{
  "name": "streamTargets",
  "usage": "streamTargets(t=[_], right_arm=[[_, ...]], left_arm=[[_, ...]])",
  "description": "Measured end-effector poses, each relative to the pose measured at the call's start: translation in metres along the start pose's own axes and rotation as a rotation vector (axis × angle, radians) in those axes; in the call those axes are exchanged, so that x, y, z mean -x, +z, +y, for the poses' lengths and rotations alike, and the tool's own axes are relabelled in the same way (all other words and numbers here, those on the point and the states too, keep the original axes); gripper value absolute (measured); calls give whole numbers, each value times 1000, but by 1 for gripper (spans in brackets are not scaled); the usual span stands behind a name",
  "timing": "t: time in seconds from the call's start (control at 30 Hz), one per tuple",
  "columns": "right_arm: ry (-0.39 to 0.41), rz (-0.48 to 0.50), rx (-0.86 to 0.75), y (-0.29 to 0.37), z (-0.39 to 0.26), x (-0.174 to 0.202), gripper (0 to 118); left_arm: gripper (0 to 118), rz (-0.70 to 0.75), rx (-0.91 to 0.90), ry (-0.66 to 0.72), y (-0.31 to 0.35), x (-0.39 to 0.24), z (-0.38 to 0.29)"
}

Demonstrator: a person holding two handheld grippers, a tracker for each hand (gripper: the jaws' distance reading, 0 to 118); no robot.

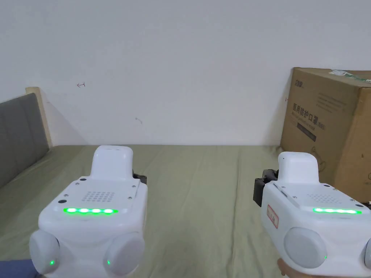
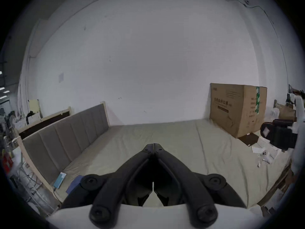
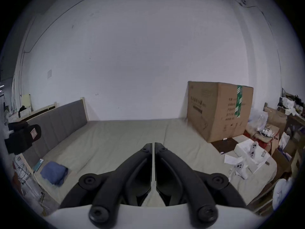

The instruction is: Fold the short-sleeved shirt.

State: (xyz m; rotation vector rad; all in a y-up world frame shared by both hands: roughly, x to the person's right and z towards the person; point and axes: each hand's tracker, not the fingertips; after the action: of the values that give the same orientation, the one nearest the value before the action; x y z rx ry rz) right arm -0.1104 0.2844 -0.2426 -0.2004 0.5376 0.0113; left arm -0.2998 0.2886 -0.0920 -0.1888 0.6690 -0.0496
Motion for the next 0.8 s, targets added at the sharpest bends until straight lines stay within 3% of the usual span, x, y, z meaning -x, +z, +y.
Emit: streamTargets(t=[0.13,0.27,0.47,0.5,0.57,0.6,0.63,0.67,0.7,0.73,0.77,0.8], right_arm=[[86,-89,-49,5,-9,3,3],[11,-61,-65,10,-10,-5,3],[62,-97,-90,12,-14,-2,3],[62,-98,-94,12,-14,-2,3],[72,-94,-89,12,-14,-3,9],[76,-92,-87,12,-14,-3,20],[78,-90,-85,12,-14,-4,43],[78,-85,-83,12,-15,-4,57],[75,-83,-79,11,-15,-5,65],[70,-82,-76,10,-15,-6,65],[67,-80,-76,10,-16,-6,83],[66,-81,-82,10,-16,-7,93]], left_arm=[[0,-4,-4,13,8,-2,-8],[0,13,-3,25,11,4,-9],[3,-2,-22,48,14,9,-7],[11,-4,-23,51,14,9,-7],[46,-12,-13,46,14,8,-7],[66,-16,-7,43,13,6,-8],[91,-23,-3,40,12,6,-9],[99,-33,-6,41,11,6,-11],[103,-36,-10,43,11,5,-12],[103,-36,-19,48,12,5,-14],[109,-20,-42,54,12,4,-16],[111,11,-53,50,11,3,-16]])
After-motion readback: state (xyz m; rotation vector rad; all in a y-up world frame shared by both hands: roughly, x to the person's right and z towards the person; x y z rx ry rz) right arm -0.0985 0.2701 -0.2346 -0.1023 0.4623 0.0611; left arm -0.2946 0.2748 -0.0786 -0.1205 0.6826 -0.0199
